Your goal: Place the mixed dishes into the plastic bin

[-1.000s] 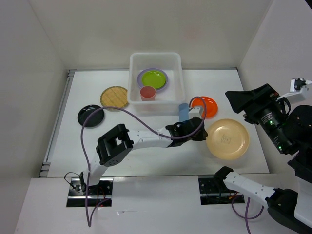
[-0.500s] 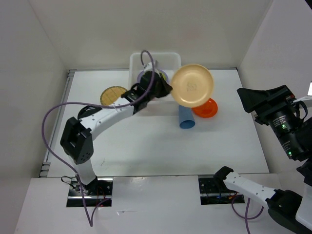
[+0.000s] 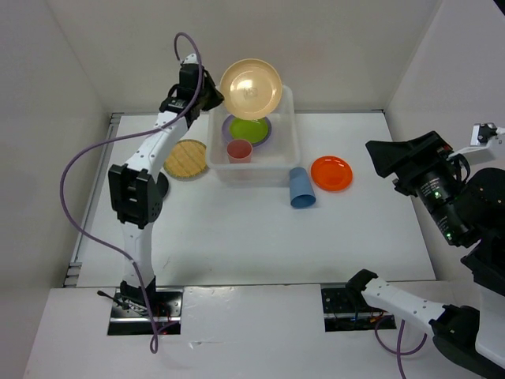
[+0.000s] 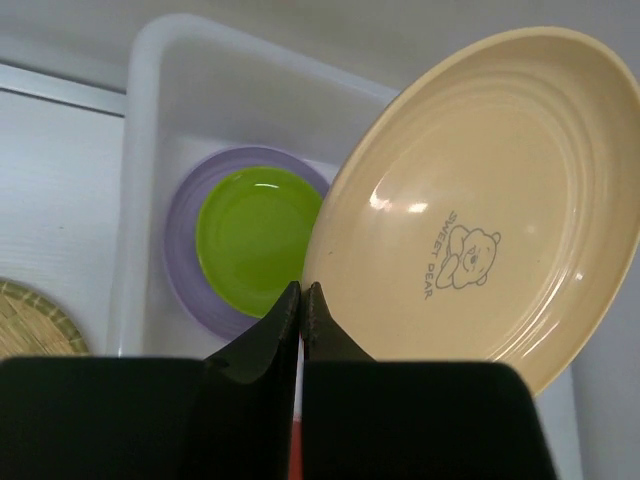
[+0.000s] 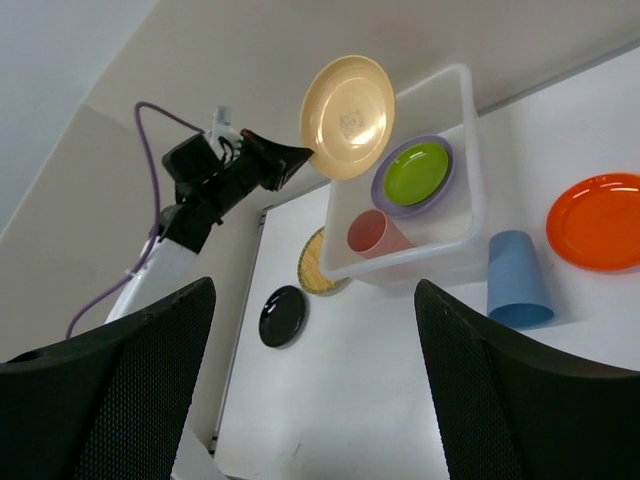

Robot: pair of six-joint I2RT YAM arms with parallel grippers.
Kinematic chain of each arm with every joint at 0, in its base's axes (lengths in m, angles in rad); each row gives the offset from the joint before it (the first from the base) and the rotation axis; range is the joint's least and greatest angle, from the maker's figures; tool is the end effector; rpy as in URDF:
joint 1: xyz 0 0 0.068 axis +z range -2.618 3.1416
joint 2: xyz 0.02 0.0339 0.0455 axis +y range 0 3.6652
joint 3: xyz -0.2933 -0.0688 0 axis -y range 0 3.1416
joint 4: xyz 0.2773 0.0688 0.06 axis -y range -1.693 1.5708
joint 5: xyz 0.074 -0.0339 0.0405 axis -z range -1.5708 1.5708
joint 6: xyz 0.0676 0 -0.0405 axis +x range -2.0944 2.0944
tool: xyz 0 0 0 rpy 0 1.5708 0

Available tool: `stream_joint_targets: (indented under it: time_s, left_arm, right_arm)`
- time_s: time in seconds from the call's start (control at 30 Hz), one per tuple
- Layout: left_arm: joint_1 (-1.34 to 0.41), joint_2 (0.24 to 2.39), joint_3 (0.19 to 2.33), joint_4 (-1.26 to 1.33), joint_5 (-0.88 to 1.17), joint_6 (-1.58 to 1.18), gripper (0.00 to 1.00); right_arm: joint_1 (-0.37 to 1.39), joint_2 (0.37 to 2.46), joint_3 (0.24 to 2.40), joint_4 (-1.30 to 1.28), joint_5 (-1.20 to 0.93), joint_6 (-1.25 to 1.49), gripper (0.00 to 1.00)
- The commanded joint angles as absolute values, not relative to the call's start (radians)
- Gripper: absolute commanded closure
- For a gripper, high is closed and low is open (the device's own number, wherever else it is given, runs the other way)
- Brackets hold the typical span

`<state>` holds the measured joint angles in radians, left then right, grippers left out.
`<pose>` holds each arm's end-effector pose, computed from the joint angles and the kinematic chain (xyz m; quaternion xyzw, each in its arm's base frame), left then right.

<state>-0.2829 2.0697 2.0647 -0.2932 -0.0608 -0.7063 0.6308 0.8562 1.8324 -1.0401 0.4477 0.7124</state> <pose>0.5515 -0.1560 0.3881 -0.1866 0.7822 -0.2604 0.5344 0.0722 0.0165 0.5897 0.1808 0.7044 0.2883 0.6230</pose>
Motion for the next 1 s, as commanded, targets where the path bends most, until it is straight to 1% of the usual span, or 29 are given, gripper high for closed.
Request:
stream_joint_targets:
  time_s: [0.0, 0.1, 0.17, 0.33, 0.43, 0.57, 0.6, 0.63, 0.7, 0.73, 0.77, 0.83, 0.97]
  left_arm:
    - [-0.276, 2.199, 2.213, -0.383, -0.017, -0.646, 1.00]
    - [-0.276, 2.313, 2.356, -0.463, -0.040, -0.620, 1.00]
    - [-0.267, 2.377, 2.410, -0.511, -0.051, -0.620, 1.00]
    - [-0.267, 2.447, 2.470, -0.549, -0.071, -0.611, 1.00]
    - [-0.258, 2.503, 2.546, -0.593, -0.097, -0.600, 1.00]
    - [-0.258, 2.612, 2.762, -0.711, -0.106, -0.580, 1.00]
    - [-0.258, 2.673, 2.895, -0.777, -0.106, -0.580, 1.00]
    - [-0.258, 2.710, 2.977, -0.814, -0.106, -0.580, 0.98]
    - [-0.258, 2.775, 3.132, -0.867, -0.092, -0.580, 0.87]
    - [-0.258, 2.739, 3.029, -0.847, -0.081, -0.580, 0.84]
    - [-0.258, 2.738, 3.028, -0.847, -0.081, -0.580, 0.84]
    - [-0.258, 2.790, 3.100, -0.880, -0.094, -0.580, 0.84]
    - [-0.258, 2.792, 3.129, -0.883, -0.084, -0.580, 0.83]
  right_arm:
    - [0.634, 0.873, 1.819, -0.988, 0.445, 0.701, 0.15]
    - [0.634, 0.873, 1.809, -0.988, 0.445, 0.701, 0.15]
    - [0.634, 0.873, 1.793, -0.988, 0.445, 0.701, 0.15]
    - [0.634, 0.873, 1.680, -0.945, 0.445, 0.710, 0.15]
    - [0.634, 0.873, 1.586, -0.904, 0.436, 0.721, 0.15]
    - [0.634, 0.873, 1.439, -0.848, 0.420, 0.775, 0.15]
    - [0.634, 0.873, 1.412, -0.815, 0.408, 0.804, 0.15]
    - [0.634, 0.873, 1.347, -0.793, 0.390, 0.817, 0.15]
    - [0.624, 0.859, 1.278, -0.744, 0.333, 0.853, 0.15]
    - [0.624, 0.859, 1.208, -0.695, 0.315, 0.886, 0.15]
    - [0.624, 0.835, 1.175, -0.674, 0.295, 0.905, 0.15]
    - [0.615, 0.812, 1.080, -0.614, 0.282, 0.959, 0.15]
    - [0.583, 0.765, 0.956, -0.545, 0.272, 1.026, 0.15]
